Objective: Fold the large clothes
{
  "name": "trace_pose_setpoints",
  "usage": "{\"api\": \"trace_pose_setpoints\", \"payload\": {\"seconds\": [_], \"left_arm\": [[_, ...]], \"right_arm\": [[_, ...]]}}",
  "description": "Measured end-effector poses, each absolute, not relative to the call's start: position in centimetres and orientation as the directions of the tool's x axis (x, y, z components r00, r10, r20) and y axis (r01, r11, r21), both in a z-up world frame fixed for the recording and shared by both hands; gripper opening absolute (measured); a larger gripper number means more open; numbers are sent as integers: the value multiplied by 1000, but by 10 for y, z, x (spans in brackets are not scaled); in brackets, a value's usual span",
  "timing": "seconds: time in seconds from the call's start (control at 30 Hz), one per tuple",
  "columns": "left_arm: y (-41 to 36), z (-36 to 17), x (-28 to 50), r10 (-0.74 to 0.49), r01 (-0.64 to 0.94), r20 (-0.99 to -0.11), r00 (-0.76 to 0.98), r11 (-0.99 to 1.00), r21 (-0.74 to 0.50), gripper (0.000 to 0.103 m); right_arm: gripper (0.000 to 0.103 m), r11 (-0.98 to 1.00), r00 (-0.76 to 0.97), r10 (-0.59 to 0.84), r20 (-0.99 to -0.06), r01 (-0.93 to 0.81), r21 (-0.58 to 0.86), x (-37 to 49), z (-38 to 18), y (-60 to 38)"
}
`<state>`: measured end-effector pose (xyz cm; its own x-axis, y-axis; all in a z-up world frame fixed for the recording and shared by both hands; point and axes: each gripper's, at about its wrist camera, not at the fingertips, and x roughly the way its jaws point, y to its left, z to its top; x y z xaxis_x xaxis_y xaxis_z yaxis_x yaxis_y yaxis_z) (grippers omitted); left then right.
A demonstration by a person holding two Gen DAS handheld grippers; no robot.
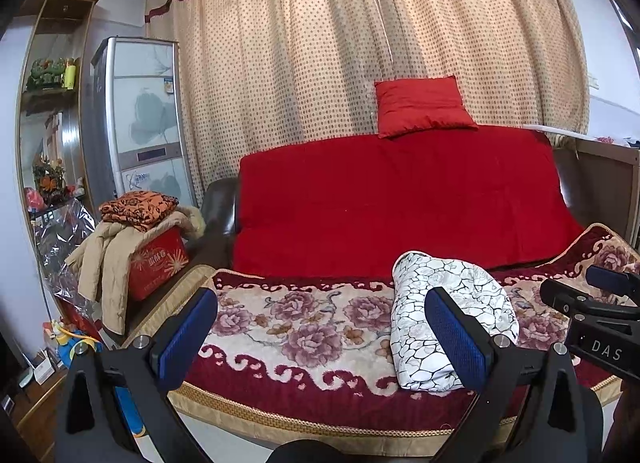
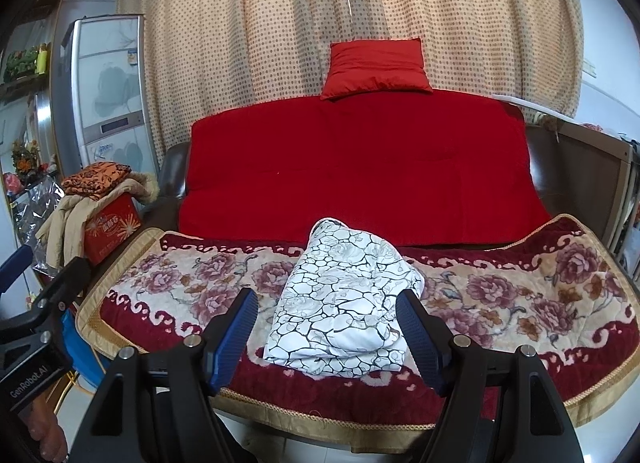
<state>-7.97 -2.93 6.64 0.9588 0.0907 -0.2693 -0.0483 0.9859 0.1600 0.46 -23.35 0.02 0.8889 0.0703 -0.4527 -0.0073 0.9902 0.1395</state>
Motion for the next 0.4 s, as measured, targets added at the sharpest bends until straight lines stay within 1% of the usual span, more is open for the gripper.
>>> {"api": "trace_pose_setpoints", "payload": {"seconds": [0.23,0.33,0.4], "left_arm": [[-36,54,-56,82,-30,-310,947,985,168,103],[-39,48,-36,14,38,-338,941,988,146,103],[-39,43,-16,1,52,-362,932,990,135,103]], "right_arm": [[75,991,876,68,-477,-6,130,25,-10,-232],[75,992,869,66,-491,-2,130,41,-17,-236],[75,990,863,74,-500,-2,142,54,-22,-244]]}}
